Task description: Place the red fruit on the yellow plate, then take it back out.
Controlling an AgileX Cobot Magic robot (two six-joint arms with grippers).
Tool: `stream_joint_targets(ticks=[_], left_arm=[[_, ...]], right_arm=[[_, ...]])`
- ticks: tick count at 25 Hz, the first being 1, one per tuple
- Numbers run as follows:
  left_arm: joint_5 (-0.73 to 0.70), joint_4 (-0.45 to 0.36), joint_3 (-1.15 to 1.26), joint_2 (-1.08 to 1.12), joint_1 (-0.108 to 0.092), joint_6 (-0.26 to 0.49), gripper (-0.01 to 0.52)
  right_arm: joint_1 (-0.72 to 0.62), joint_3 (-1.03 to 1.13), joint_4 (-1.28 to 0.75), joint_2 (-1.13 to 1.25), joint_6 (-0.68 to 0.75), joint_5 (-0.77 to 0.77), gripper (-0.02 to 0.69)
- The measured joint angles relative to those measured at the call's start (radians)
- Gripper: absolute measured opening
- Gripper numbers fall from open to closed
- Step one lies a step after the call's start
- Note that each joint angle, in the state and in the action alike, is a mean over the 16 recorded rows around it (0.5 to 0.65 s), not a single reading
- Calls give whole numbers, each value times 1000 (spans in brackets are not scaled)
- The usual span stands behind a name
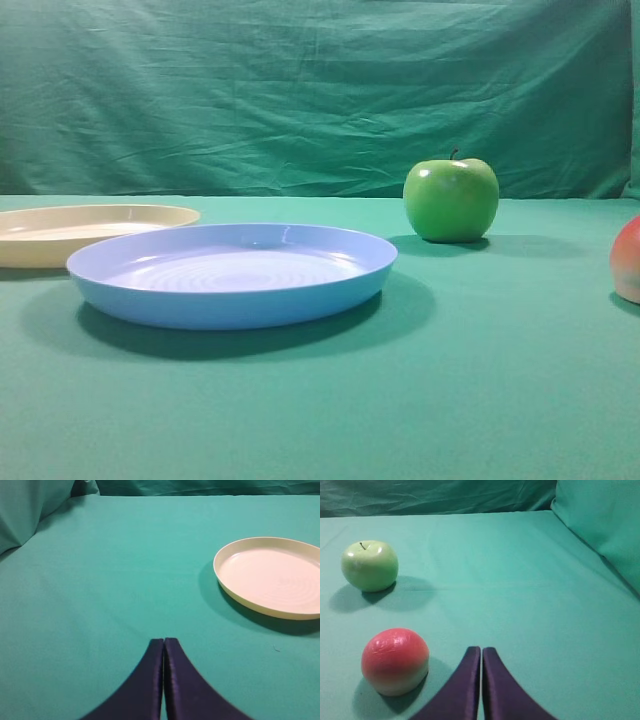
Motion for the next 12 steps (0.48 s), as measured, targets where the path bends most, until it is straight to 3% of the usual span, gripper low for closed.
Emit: stream_joint_targets(ticks=[12], left_arm=[[0, 0, 0, 0, 0, 0, 0]], right_arm=[[0, 0, -1, 0, 0, 0, 0]])
